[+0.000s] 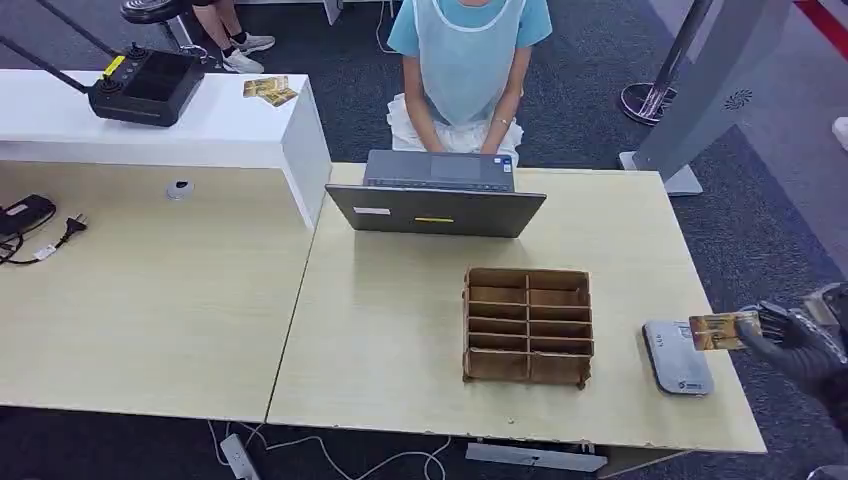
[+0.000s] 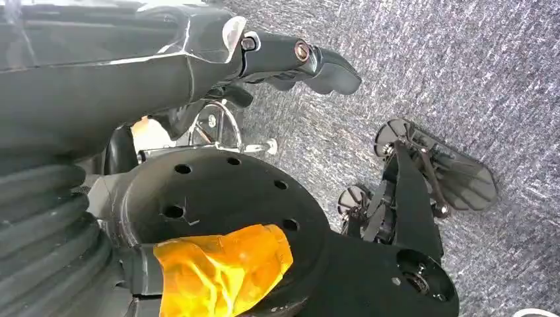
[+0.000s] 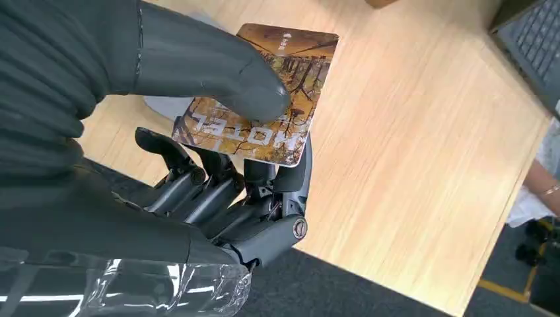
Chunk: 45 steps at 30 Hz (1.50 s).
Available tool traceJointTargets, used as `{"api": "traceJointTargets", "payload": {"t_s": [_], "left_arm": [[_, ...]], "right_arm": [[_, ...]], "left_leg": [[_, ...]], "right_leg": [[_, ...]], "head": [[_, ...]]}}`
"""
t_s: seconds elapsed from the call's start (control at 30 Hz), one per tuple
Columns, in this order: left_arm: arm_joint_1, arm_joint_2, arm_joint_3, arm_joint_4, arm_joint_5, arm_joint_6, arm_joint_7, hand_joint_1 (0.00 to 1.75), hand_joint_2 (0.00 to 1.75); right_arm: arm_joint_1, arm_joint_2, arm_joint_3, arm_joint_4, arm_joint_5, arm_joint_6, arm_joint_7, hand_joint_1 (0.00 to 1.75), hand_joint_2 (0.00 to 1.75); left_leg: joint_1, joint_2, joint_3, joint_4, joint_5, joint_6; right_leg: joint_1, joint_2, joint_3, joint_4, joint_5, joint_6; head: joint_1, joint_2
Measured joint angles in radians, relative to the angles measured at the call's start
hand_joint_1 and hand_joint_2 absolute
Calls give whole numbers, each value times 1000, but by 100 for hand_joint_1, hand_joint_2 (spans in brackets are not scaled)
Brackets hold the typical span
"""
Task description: Pass the card to the sensor for recognition and then transmit it.
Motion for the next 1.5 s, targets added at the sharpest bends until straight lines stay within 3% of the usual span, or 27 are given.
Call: {"api": "traceJointTargets", "payload": {"t_s": [0.27,0.87,1.5], "left_arm": [[0,0,0,0,-5,0,1,0,175],[0,0,0,0,-18,0,4,0,175],[0,0,0,1,-19,0,5,0,175]], "right_arm": [[6,32,0,40,51,-27,-7,175,175],[15,88,-1,67,92,-17,-10,175,175],[11,105,8,87,121,-41,1,175,175]], "left_leg": [[0,0,0,0,0,0],[0,0,0,0,0,0],[0,0,0,0,0,0]], "right_leg": [[0,0,0,0,0,0],[0,0,0,0,0,0],[0,0,0,0,0,0]], "head": [[0,0],[0,0],[0,0]]}}
